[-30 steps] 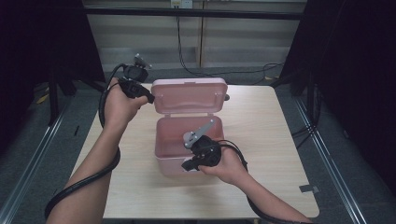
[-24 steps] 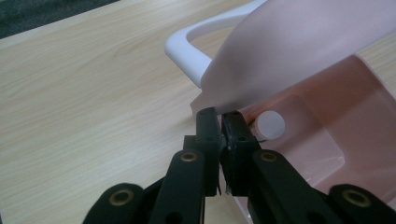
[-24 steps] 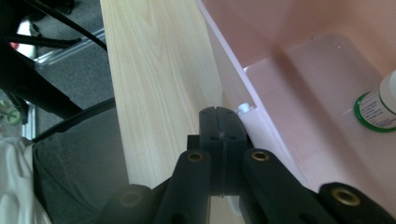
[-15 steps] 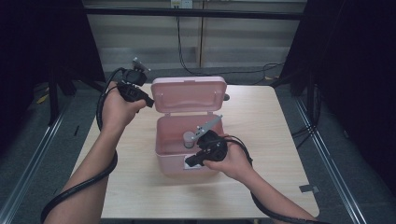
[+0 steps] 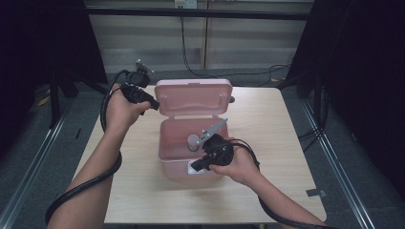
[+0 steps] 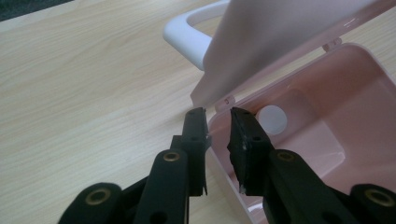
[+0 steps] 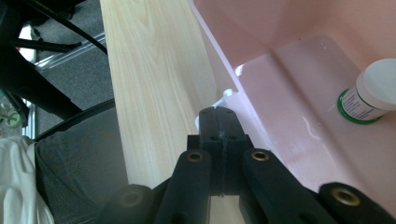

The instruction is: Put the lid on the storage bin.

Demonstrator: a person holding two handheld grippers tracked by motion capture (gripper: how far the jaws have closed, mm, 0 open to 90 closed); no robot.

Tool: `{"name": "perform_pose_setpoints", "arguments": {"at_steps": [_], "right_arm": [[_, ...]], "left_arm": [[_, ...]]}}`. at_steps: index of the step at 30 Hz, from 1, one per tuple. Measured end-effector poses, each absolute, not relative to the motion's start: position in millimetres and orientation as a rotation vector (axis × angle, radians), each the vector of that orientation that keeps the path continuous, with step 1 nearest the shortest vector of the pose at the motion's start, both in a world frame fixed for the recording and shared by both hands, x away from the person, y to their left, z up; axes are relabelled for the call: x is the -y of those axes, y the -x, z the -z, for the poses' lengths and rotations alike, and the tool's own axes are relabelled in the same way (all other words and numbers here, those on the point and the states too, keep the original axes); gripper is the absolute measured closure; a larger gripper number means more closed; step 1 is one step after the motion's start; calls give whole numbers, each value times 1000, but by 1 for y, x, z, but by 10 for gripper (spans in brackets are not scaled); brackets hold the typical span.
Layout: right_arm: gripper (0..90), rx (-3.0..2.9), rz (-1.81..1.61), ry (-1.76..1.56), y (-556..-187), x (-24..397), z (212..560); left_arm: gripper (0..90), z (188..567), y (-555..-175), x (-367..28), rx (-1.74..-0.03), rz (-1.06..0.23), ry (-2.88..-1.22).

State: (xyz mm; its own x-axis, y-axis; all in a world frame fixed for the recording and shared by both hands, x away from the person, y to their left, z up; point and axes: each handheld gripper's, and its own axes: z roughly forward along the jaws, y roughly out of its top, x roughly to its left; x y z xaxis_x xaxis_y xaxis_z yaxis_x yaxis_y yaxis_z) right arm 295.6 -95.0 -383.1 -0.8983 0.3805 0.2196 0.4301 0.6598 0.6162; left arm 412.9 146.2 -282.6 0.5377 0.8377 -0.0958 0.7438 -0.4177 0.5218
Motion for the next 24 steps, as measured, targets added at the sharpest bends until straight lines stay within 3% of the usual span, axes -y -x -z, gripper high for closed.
{"name": "perform_pose_setpoints", "arguments": {"at_steps": [13,24], "right_arm": [[900,2800,1047,685,-295,94,384],[900,2790,1057,670,-298,94,386]], "left_arm": [[822,256,-437,-175,-1383,-243,-2180],[841,238,-460,-150,-1329,-212,-2138]]}}
